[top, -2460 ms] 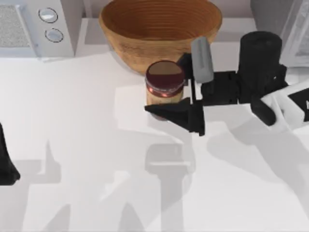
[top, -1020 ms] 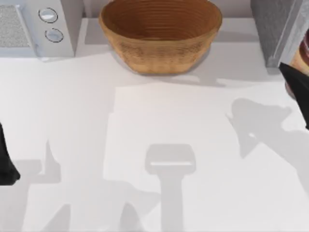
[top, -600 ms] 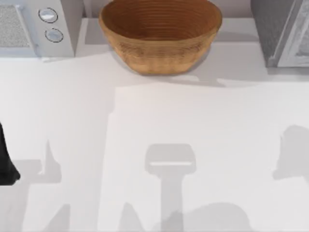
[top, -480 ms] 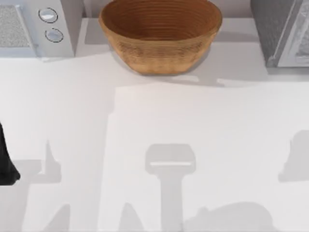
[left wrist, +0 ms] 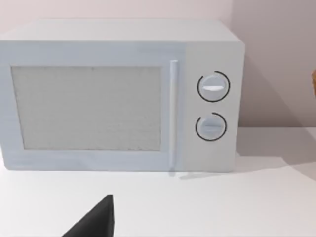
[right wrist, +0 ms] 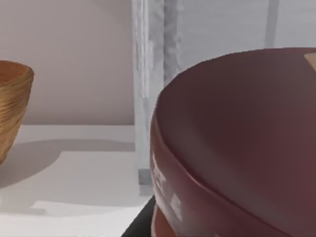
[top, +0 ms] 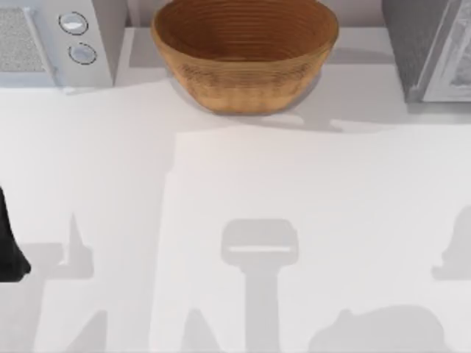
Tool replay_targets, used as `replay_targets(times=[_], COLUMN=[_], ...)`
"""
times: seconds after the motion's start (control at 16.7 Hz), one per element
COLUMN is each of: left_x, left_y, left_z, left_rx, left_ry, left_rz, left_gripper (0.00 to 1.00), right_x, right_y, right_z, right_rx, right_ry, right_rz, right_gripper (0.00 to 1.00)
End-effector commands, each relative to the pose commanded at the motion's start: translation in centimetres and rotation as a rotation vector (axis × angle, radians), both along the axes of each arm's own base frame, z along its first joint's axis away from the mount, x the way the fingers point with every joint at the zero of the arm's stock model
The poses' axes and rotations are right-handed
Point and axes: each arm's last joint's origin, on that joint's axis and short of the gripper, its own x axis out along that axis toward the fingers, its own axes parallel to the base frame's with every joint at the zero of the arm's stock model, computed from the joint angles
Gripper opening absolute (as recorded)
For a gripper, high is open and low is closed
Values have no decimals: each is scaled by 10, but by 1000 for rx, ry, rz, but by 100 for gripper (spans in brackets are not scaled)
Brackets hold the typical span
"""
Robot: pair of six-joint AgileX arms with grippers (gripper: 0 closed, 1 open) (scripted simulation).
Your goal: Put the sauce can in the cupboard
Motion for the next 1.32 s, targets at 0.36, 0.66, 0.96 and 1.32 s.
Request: replay_targets(times=[0.36, 0.66, 0.96, 1.32], left_x=[0, 0, 0, 0], left_y=[0, 0, 0, 0], left_z=[0, 0, 0, 0], left_rx=[0, 0, 0, 0], left_ry=[0, 0, 0, 0], left_rz=[0, 0, 0, 0], left_gripper=[100, 100, 100, 100], right_x=[1, 15, 53, 108], right_y=[3, 7, 17, 35], right_z=[38, 132, 242, 338], right_rx=[10, 20, 17, 8], right_ry=[27, 50, 44, 10], right_rz=[17, 10, -7, -11], right_gripper=[0, 0, 0, 0])
